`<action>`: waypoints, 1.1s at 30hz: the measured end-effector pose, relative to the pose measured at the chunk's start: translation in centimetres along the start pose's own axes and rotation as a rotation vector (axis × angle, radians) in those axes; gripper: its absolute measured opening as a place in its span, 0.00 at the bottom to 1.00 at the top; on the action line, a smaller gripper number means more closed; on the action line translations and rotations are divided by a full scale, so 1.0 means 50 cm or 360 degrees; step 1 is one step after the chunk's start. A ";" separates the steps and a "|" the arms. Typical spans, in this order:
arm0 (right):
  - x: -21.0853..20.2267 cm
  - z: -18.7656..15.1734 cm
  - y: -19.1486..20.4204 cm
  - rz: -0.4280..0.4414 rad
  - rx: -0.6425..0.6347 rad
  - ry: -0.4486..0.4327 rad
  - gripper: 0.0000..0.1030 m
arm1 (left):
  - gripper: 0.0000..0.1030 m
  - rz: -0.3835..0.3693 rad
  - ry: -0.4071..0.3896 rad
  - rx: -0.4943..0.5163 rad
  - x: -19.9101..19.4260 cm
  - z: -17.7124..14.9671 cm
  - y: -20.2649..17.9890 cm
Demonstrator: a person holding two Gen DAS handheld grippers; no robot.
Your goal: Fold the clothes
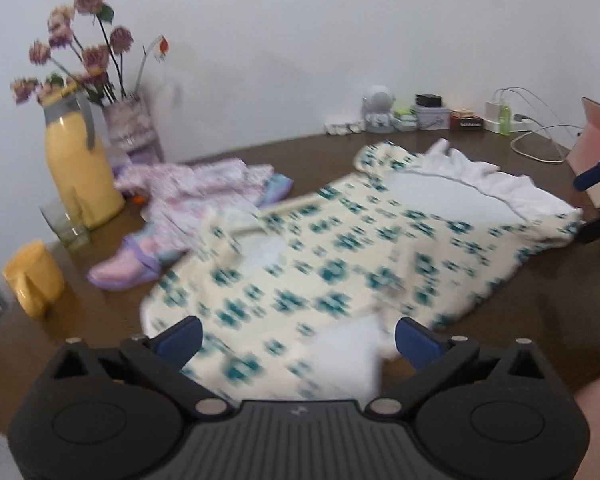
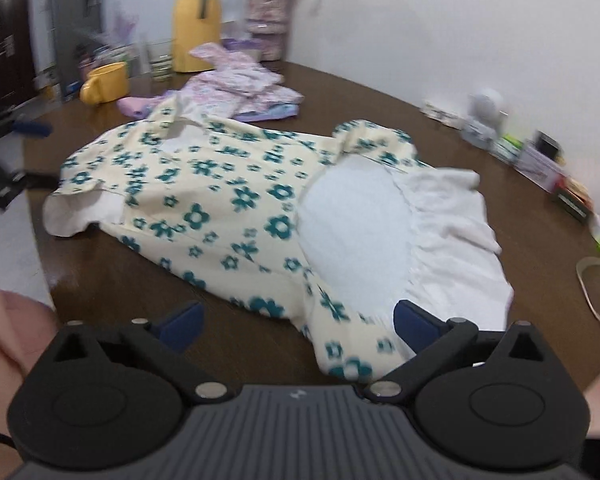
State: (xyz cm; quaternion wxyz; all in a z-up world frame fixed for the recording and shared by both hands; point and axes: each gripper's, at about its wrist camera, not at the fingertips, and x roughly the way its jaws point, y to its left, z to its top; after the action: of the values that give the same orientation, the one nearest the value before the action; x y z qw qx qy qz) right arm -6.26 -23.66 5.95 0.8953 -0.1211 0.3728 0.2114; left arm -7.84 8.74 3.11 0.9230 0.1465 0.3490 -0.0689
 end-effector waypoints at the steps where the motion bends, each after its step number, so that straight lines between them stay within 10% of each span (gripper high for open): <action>1: -0.002 -0.016 -0.003 -0.0001 0.0061 -0.0010 1.00 | 1.00 -0.0003 -0.0003 -0.0011 -0.006 -0.005 -0.007; 15: -0.005 -0.110 -0.036 -0.0244 0.0222 0.0033 0.99 | 0.96 0.0024 0.0051 0.0068 -0.050 -0.048 -0.053; 26: 0.027 -0.104 -0.041 -0.0338 -0.0177 0.0159 0.56 | 0.76 0.0067 0.0158 0.0350 -0.014 -0.047 -0.053; 33: 0.071 -0.083 -0.050 -0.0340 -0.0356 0.0213 0.54 | 0.70 0.0062 0.0186 0.0425 0.013 -0.034 -0.058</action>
State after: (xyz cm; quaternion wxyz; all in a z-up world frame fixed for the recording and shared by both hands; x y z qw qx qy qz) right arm -5.40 -26.41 0.65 0.8668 -0.2728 0.3908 0.1467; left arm -9.10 6.51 0.80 0.8745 0.2786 0.3870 -0.0882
